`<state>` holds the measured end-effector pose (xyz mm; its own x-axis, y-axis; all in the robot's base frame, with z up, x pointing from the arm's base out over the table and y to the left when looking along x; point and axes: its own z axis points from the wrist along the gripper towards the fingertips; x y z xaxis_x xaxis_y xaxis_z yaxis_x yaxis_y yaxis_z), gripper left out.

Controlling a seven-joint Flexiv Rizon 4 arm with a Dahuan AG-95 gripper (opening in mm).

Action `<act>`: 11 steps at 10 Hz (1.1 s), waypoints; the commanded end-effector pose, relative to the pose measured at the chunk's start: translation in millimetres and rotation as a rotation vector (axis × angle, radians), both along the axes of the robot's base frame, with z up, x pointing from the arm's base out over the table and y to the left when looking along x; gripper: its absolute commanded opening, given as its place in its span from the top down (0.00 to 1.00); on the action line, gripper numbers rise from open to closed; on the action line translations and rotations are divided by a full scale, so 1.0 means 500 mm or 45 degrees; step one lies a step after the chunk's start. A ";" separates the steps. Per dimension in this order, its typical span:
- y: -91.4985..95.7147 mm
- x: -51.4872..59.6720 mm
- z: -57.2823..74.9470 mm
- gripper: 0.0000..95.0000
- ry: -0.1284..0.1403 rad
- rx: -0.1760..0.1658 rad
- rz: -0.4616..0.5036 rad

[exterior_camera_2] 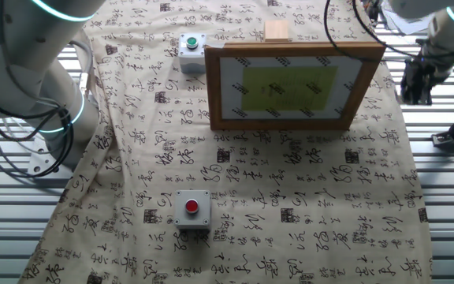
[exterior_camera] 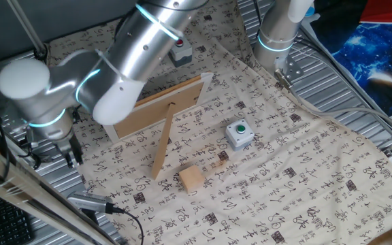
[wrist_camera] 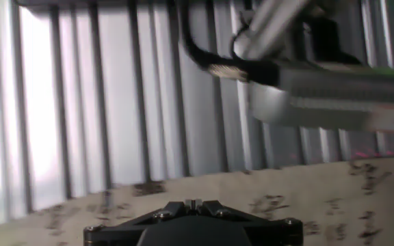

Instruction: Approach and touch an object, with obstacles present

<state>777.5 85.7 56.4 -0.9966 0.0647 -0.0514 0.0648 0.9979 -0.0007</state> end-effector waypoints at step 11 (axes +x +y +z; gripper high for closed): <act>0.112 0.007 0.039 1.00 -0.002 0.006 -0.066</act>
